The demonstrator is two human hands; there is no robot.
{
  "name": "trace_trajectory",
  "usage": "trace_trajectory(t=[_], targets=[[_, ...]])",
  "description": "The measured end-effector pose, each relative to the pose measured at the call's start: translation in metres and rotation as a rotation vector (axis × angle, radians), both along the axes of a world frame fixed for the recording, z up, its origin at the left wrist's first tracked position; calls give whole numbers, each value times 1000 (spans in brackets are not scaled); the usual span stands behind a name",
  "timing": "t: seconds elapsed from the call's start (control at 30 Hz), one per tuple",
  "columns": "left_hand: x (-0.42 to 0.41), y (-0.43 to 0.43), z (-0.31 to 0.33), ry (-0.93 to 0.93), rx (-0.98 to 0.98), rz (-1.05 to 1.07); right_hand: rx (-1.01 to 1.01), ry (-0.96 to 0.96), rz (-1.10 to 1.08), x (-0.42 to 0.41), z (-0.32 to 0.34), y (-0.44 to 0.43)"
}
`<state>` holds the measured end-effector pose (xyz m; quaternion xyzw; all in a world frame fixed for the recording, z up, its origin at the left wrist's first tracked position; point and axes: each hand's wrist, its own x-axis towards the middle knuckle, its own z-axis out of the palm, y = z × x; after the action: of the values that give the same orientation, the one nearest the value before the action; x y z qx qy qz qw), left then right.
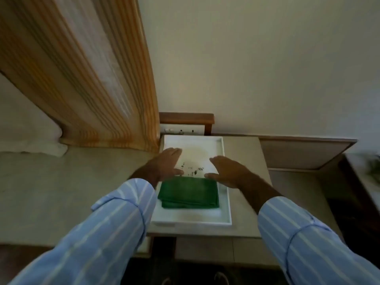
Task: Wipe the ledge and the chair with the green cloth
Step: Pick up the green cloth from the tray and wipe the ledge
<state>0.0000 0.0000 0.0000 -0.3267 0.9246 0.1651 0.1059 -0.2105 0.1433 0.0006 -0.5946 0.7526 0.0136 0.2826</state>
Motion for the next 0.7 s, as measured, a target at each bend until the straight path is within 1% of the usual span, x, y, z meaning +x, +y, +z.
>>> trace_trajectory(t=[0.03,0.13,0.2,0.27,0.37,0.43,0.5,0.57,0.63,0.7], targets=[[1,6,-10,-47,34,12,49,9,19,3,-9,0],[10,22,-35,-77,76,80,119,80,61,10,-23,1],[14,29,-48,-40,56,117,101,117,86,14,-28,-4],[15,30,-50,20,28,160,108,114,87,17,-26,-10],[16,32,-46,25,30,208,157,152,91,22,-24,-22],[19,33,-41,31,80,219,184,177,94,26,-17,-31],[31,31,-35,98,204,261,185,181,89,33,-6,-42],[48,25,-29,235,324,333,148,163,81,42,12,-57],[75,17,-18,347,352,399,88,114,74,59,33,-75],[106,5,-5,425,331,455,29,80,86,86,55,-96]])
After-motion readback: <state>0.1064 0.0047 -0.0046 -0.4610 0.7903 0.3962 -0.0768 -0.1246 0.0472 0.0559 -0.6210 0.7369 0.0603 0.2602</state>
